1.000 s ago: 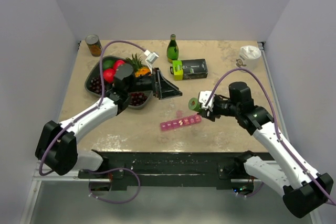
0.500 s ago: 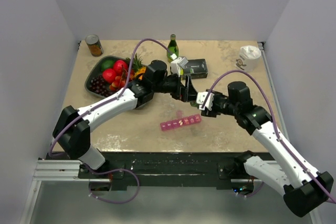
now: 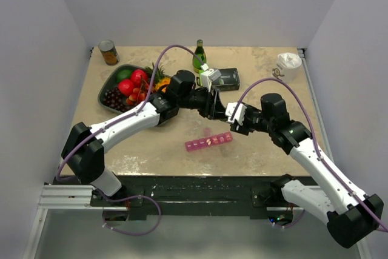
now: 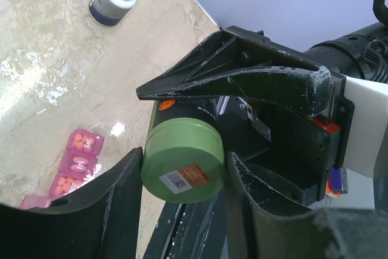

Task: Sort the pills into containers

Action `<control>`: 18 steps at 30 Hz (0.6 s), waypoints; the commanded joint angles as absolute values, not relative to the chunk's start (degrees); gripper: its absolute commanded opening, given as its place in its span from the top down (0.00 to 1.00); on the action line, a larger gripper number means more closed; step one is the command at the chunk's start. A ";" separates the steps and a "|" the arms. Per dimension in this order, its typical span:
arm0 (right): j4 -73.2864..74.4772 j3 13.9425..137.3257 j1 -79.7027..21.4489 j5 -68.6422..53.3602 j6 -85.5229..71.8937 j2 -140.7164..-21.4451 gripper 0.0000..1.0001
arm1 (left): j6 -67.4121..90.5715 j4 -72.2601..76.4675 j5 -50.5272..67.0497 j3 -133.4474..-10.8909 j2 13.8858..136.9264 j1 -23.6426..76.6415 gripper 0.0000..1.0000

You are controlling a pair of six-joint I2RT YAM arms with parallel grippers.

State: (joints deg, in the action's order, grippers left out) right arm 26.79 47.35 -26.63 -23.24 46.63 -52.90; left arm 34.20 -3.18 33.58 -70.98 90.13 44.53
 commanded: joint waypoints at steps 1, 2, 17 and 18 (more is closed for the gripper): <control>23.90 50.27 -26.54 -25.83 43.77 -52.56 1.00 | 27.53 -6.06 37.44 -73.12 90.96 44.65 0.69; 24.69 50.62 -26.63 -29.15 43.33 -52.56 1.00 | 25.94 -6.50 38.22 -73.30 90.97 44.65 0.72; 8.73 43.60 -26.63 -66.44 -1.72 -56.42 1.00 | -26.62 10.00 48.96 -46.88 67.78 44.74 0.79; 3.92 42.11 -26.54 -67.14 -6.98 -56.43 1.00 | -27.59 13.33 47.74 -45.45 66.63 44.74 0.64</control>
State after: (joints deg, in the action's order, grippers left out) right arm 20.23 44.31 -27.53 -52.31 19.05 -56.38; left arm -4.25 3.22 45.82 -53.56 72.53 44.56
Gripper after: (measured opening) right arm 0.546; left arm 0.555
